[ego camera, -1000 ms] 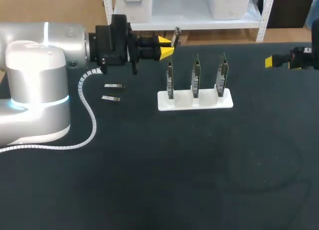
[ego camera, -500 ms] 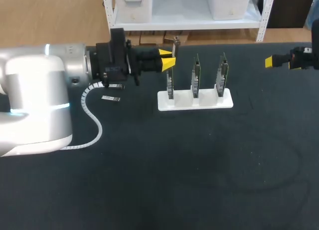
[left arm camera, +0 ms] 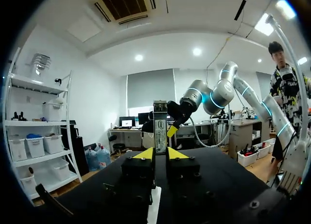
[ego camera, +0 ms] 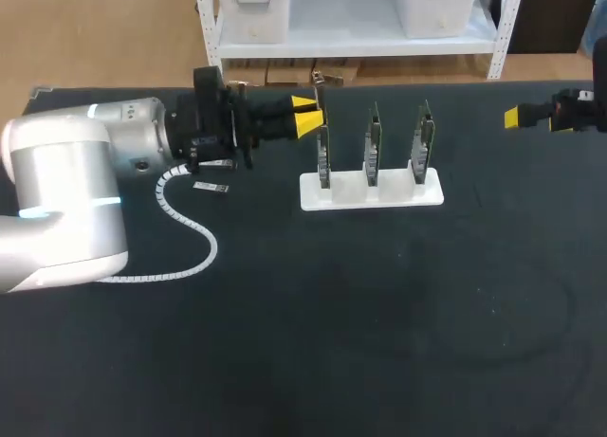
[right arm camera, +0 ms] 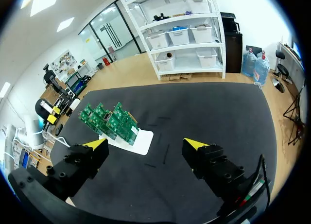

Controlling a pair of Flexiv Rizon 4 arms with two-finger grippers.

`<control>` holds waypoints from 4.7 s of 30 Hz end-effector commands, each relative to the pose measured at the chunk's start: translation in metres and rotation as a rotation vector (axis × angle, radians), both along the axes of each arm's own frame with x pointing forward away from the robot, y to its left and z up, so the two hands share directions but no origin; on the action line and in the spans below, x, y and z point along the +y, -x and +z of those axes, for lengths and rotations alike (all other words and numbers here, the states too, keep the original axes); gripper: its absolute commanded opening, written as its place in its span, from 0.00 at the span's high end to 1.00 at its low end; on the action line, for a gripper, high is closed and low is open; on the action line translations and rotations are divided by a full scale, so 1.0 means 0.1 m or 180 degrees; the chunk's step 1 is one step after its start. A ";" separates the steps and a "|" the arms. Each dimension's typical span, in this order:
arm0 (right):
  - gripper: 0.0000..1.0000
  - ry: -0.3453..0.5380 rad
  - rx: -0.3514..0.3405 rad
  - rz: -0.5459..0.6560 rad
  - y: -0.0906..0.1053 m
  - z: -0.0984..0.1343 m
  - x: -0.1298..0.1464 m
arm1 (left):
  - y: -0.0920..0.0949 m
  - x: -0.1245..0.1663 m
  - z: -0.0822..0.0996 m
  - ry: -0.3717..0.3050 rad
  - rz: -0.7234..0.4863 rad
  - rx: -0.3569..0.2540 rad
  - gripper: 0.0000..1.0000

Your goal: Pick up the optical module with the left hand, and insert it into the network port with the right hand.

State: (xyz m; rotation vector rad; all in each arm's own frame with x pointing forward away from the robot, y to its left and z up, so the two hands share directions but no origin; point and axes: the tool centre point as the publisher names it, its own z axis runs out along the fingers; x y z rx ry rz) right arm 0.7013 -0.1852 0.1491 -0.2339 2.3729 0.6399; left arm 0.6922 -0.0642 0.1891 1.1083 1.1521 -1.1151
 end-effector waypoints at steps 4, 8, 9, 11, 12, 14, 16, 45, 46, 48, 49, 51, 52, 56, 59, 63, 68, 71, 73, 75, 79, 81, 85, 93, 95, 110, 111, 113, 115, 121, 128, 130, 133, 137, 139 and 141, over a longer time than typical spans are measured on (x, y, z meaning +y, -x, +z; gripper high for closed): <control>0.00 0.0012 0.0002 -0.0014 0.01 0.01 0.00 | -0.27 -0.12 -0.03 -0.0007 -0.0531 0.0055 1.00; 0.00 0.0012 0.0002 -0.0014 0.01 0.01 0.00 | -0.27 -0.15 -0.01 -0.0012 -0.0601 0.0138 1.00; 0.00 0.0012 0.0002 -0.0014 0.01 0.01 0.00 | -0.26 -0.16 -0.01 -0.0036 -0.0609 0.0198 1.00; 0.00 0.0012 0.0002 -0.0014 0.01 0.01 0.00 | -0.22 -0.16 -0.02 -0.0069 -0.0615 0.0250 1.00; 0.00 0.0012 0.0002 -0.0014 0.01 0.01 0.00 | -0.19 -0.15 -0.02 -0.0088 -0.0613 0.0300 1.00; 0.00 0.0012 0.0002 -0.0014 0.01 0.01 0.00 | -0.14 -0.12 -0.02 -0.0129 -0.0549 0.0379 1.00; 0.00 0.0012 0.0002 -0.0014 0.01 0.01 0.00 | -0.10 -0.08 -0.04 -0.0141 -0.0508 0.0391 1.00; 0.00 0.0012 0.0002 -0.0014 0.01 0.01 0.00 | -0.17 -0.18 -0.05 -0.0128 -0.0484 0.0296 1.00; 0.00 0.0012 0.0002 -0.0014 0.01 0.01 0.00 | -0.17 -0.18 -0.05 -0.0128 -0.0484 0.0296 1.00; 0.00 0.0012 0.0002 -0.0014 0.01 0.01 0.00 | -0.17 -0.18 -0.05 -0.0128 -0.0484 0.0296 1.00; 0.00 0.0012 0.0002 -0.0014 0.01 0.01 0.00 | -0.17 -0.18 -0.05 -0.0128 -0.0484 0.0296 1.00; 0.00 0.0012 0.0002 -0.0014 0.01 0.01 0.00 | -0.17 -0.18 -0.05 -0.0128 -0.0484 0.0296 1.00; 0.00 0.0012 0.0002 -0.0014 0.01 0.01 0.00 | -0.17 -0.18 -0.05 -0.0128 -0.0484 0.0296 1.00; 0.00 0.0012 0.0002 -0.0014 0.01 0.01 0.00 | -0.17 -0.18 -0.05 -0.0128 -0.0484 0.0296 1.00; 0.00 0.0012 0.0002 -0.0014 0.01 0.01 0.00 | -0.17 -0.18 -0.05 -0.0128 -0.0484 0.0296 1.00; 0.00 0.0012 0.0002 -0.0014 0.01 0.01 0.00 | -0.17 -0.18 -0.05 -0.0128 -0.0484 0.0296 1.00; 0.00 0.0012 0.0002 -0.0014 0.01 0.01 0.00 | -0.17 -0.18 -0.05 -0.0128 -0.0484 0.0296 1.00; 0.00 -0.0085 -0.0210 0.0314 0.02 0.22 0.11 | -0.17 -0.18 -0.05 -0.0128 -0.0484 0.0296 1.00; 0.00 -0.0148 -0.0387 0.0564 0.03 0.36 0.19 | -0.17 -0.18 -0.05 -0.0128 -0.0484 0.0296 1.00; 0.00 -0.0216 -0.0556 0.0821 0.03 0.51 0.26 | -0.17 -0.18 -0.05 -0.0128 -0.0484 0.0296 1.00; 0.00 -0.0322 -0.0762 0.1065 0.03 0.74 0.39 | -0.17 -0.18 -0.05 -0.0128 -0.0484 0.0296 1.00; 0.00 -0.0378 -0.0807 0.1188 0.04 0.80 0.44 | -0.17 -0.18 -0.05 -0.0128 -0.0484 0.0296 1.00; 0.00 -0.0391 -0.0866 0.1499 0.02 0.86 0.59 | -0.17 -0.18 -0.05 -0.0128 -0.0484 0.0296 1.00; 0.00 -0.0473 -0.0821 0.2237 -0.01 0.91 1.02 | -0.17 -0.18 -0.05 -0.0128 -0.0484 0.0296 1.00; 0.00 -0.0494 -0.0807 0.2391 -0.03 0.89 1.15 | -0.17 -0.18 -0.05 -0.0128 -0.0484 0.0296 1.00; 0.00 -0.0840 -0.0775 0.2941 -0.06 0.81 1.58 | -0.17 -0.18 -0.05 -0.0128 -0.0484 0.0296 1.00; 0.00 -0.0832 -0.0758 0.2890 -0.06 0.82 1.59 | -0.17 -0.18 -0.05 -0.0128 -0.0484 0.0296 1.00; 0.00 -0.0856 -0.0751 0.2835 -0.05 0.82 1.59 | -0.17 -0.18 -0.05 -0.0128 -0.0484 0.0296 1.00; 0.00 -0.0856 -0.0751 0.2835 -0.05 0.82 1.59 | -0.17 -0.18 -0.05 -0.0128 -0.0484 0.0296 1.00; 0.00 -0.0856 -0.0751 0.2835 -0.05 0.82 1.59 | -0.17 -0.18 -0.05 -0.0128 -0.0484 0.0296 1.00; 0.00 -0.0856 -0.0751 0.2835 -0.05 0.82 1.59 | -0.17 -0.18 -0.05 -0.0128 -0.0484 0.0296 1.00; 0.00 -0.0856 -0.0751 0.2835 -0.05 0.82 1.59 | -0.17 -0.18 -0.05 -0.0128 -0.0484 0.0296 1.00; 0.00 -0.0856 -0.0751 0.2835 -0.05 0.82 1.59 | -0.17 -0.18 -0.05 -0.0128 -0.0484 0.0296 1.00; 0.00 -0.0837 -0.0982 0.3094 -0.02 0.96 1.75 | -0.17 -0.18 -0.05 -0.0128 -0.0484 0.0296 1.00; 0.00 -0.0841 -0.1135 0.3250 0.02 1.05 1.82 | -0.17 -0.18 -0.05 -0.0128 -0.0484 0.0296 1.00; 0.00 -0.0848 -0.1288 0.3449 0.06 1.12 1.88 | -0.17 -0.18 -0.05 -0.0128 -0.0484 0.0296 1.00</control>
